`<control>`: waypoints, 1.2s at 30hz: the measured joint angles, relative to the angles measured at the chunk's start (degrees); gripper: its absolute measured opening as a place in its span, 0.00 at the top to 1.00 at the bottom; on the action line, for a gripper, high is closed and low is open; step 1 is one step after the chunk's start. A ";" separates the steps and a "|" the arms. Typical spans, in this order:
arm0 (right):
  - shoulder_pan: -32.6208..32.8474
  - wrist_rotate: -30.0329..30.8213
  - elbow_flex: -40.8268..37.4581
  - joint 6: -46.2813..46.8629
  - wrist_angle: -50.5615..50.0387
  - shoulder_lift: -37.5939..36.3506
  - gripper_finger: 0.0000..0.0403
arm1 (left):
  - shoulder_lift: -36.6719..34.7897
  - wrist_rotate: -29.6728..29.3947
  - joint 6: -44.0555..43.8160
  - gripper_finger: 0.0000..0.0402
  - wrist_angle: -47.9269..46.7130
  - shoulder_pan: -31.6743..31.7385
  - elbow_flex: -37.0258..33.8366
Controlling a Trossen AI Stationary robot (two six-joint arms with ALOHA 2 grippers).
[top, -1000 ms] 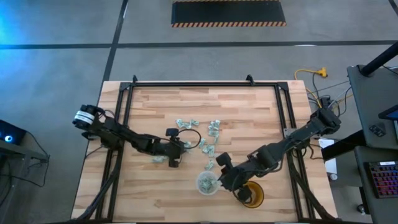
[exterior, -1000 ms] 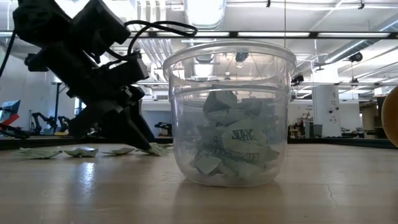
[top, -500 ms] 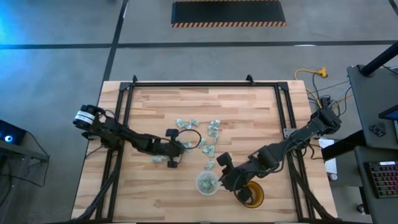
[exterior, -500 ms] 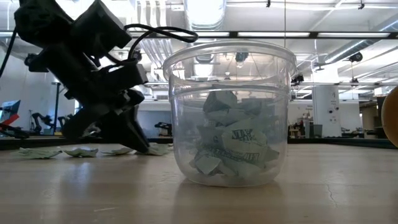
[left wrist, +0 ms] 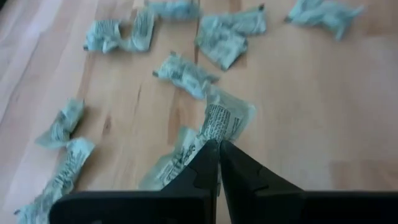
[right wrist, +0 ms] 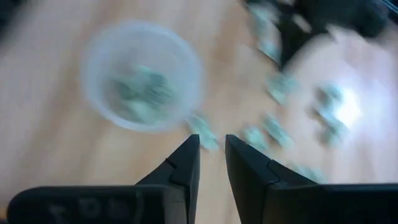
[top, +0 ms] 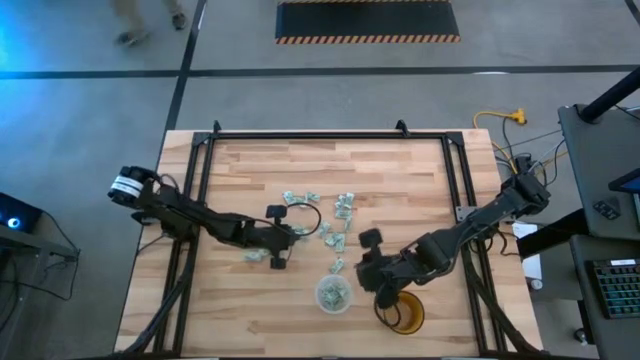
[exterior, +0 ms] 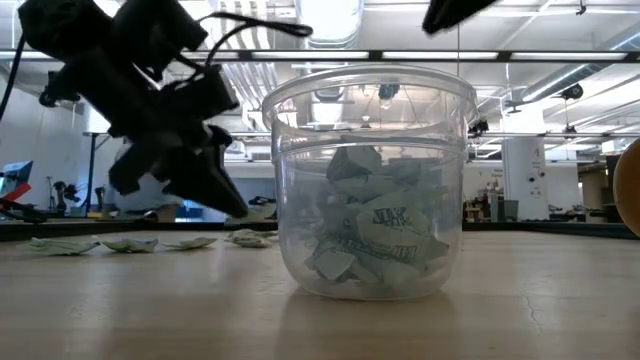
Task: Pick and place Stevia / Truvia into bins
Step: Put the stevia packet into the transparent bin
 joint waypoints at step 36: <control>-8.54 16.42 -9.12 13.74 -9.11 -0.11 0.85 | 8.63 17.70 5.48 1.00 19.07 -7.36 12.06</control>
